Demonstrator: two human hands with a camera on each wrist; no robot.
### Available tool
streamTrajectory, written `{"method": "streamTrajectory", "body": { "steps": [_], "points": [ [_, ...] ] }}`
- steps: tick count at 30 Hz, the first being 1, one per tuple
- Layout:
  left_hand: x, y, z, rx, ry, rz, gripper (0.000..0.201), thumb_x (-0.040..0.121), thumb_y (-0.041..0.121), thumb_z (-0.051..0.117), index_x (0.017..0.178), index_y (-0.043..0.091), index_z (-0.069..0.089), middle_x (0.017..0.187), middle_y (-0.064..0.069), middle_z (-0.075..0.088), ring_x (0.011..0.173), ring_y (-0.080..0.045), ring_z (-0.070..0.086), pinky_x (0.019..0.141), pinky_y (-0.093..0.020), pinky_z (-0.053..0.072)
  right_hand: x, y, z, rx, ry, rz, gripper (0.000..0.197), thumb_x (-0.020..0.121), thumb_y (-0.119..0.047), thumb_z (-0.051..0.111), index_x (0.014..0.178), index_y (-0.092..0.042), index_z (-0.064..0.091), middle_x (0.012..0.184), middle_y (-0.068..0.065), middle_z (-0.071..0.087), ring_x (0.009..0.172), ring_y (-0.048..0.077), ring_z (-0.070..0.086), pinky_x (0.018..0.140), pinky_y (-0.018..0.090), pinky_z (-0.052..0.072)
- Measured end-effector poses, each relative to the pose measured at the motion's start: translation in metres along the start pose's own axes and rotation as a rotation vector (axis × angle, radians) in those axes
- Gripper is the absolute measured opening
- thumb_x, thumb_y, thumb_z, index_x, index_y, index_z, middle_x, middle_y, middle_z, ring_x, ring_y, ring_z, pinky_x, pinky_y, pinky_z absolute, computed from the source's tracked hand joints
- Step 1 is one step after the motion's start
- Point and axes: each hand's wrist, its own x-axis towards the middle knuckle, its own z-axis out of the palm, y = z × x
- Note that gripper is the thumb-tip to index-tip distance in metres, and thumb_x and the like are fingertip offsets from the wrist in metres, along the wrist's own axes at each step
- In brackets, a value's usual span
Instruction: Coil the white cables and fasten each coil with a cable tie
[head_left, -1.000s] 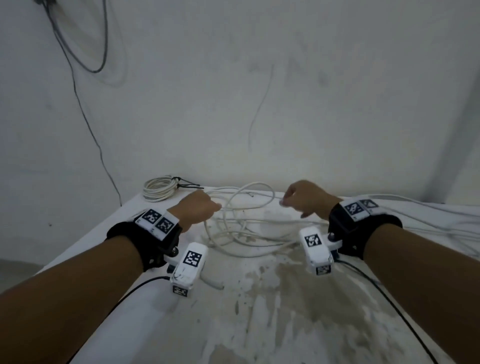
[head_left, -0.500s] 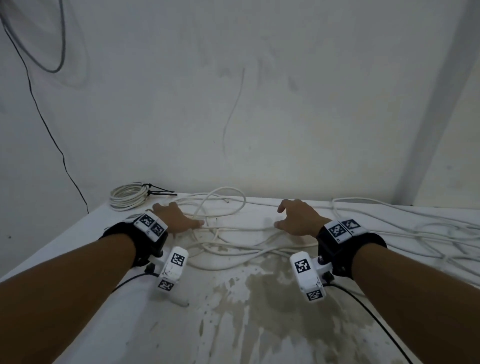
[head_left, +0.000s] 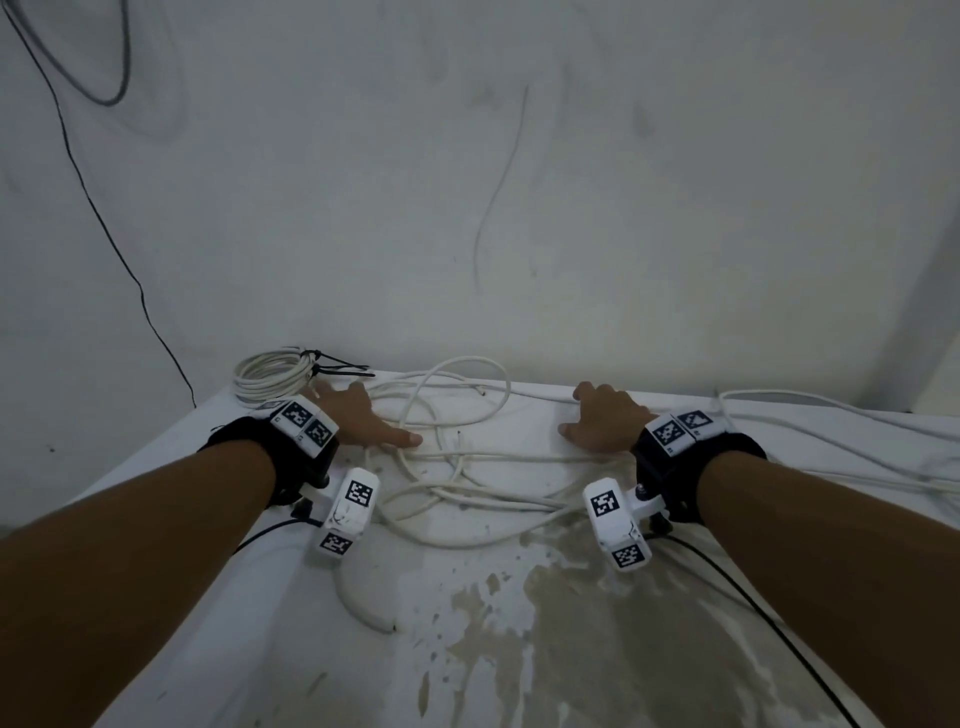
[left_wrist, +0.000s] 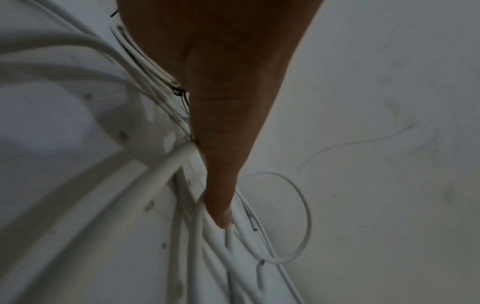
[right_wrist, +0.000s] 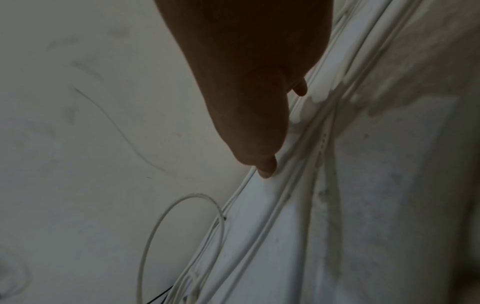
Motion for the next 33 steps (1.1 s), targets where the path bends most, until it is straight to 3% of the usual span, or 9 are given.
{"method": "streamTrajectory", "body": {
  "steps": [4,6,8,9,14,19,24,28,33],
  "points": [
    [0.004,-0.003,-0.001,-0.020,-0.024,0.088,0.130,0.037,0.102,0.048,0.127,0.009,0.060,0.130,-0.013,0.059,0.124,-0.032,0.049,0.105,-0.043,0.041,-0.008,0.003,-0.002,-0.120,0.090,0.023,0.050,0.093,-0.041,0.058,0.135,-0.017,0.047,0.135,0.009,0.051,0.126,0.032,0.047,0.105,0.046,0.039],
    [-0.002,-0.001,0.000,0.018,-0.012,0.132,0.110,0.050,0.100,0.046,0.102,0.007,0.070,0.108,-0.012,0.066,0.108,-0.030,0.057,0.095,-0.037,0.046,-0.014,0.007,-0.006,-0.119,0.111,-0.013,0.033,0.092,-0.030,0.056,0.122,-0.016,0.058,0.126,0.006,0.059,0.118,0.029,0.054,0.100,0.042,0.043],
    [-0.013,0.002,0.003,-0.023,-0.022,0.178,0.089,0.060,0.094,0.050,0.078,0.009,0.067,0.086,-0.009,0.066,0.086,-0.024,0.061,0.073,-0.029,0.045,-0.019,0.012,-0.011,-0.112,0.100,-0.047,0.024,0.092,-0.025,0.053,0.110,-0.013,0.064,0.119,0.006,0.064,0.109,0.028,0.059,0.095,0.039,0.047],
    [-0.017,0.004,0.005,-0.048,-0.026,0.201,0.084,0.068,0.089,0.052,0.076,0.007,0.066,0.083,-0.008,0.066,0.082,-0.023,0.062,0.069,-0.029,0.042,-0.024,0.012,-0.014,-0.116,0.075,-0.065,0.025,0.092,-0.027,0.054,0.107,-0.011,0.066,0.117,0.007,0.066,0.106,0.028,0.061,0.092,0.038,0.049],
    [-0.044,0.014,0.010,-0.088,-0.074,0.272,0.049,0.091,0.059,0.057,0.080,0.011,0.060,0.091,-0.005,0.060,0.083,-0.019,0.054,0.066,-0.029,0.038,-0.053,0.005,-0.027,-0.071,-0.078,-0.251,0.036,0.094,-0.042,0.061,0.099,-0.008,0.072,0.101,0.004,0.068,0.100,0.023,0.062,0.080,0.029,0.046],
    [-0.064,0.012,0.008,-0.249,-0.207,0.283,0.039,0.091,0.037,0.069,0.100,-0.001,0.068,0.096,-0.016,0.068,0.080,-0.025,0.064,0.083,-0.039,0.058,-0.079,-0.001,-0.036,0.038,-0.239,-0.323,0.036,0.080,-0.051,0.075,0.094,-0.018,0.072,0.086,-0.013,0.060,0.081,0.007,0.055,0.077,0.029,0.043],
    [-0.092,0.015,0.006,-0.322,-0.260,0.298,0.029,0.089,0.023,0.072,0.097,-0.005,0.068,0.093,-0.019,0.071,0.078,-0.026,0.068,0.086,-0.041,0.059,-0.099,0.001,-0.037,0.002,-0.291,-0.340,0.031,0.079,-0.047,0.078,0.084,-0.018,0.069,0.087,-0.002,0.067,0.076,0.011,0.057,0.070,0.027,0.043],
    [-0.115,0.022,0.004,-0.389,-0.272,0.315,0.024,0.094,0.010,0.063,0.107,-0.010,0.064,0.087,-0.018,0.069,0.073,-0.026,0.067,0.085,-0.042,0.059,-0.116,0.005,-0.055,0.075,-0.110,-0.348,0.030,0.092,-0.040,0.067,0.086,-0.011,0.062,0.084,0.006,0.068,0.066,0.013,0.056,0.059,0.024,0.039],
    [-0.135,0.033,0.000,-0.355,-0.244,0.323,0.023,0.093,0.003,0.056,0.112,-0.010,0.062,0.087,-0.019,0.070,0.072,-0.026,0.069,0.075,-0.036,0.061,-0.130,0.015,-0.106,0.215,0.381,-0.324,0.027,0.091,-0.043,0.067,0.080,-0.018,0.062,0.075,-0.005,0.054,0.079,0.018,0.052,0.069,0.026,0.032]
  ]
}}
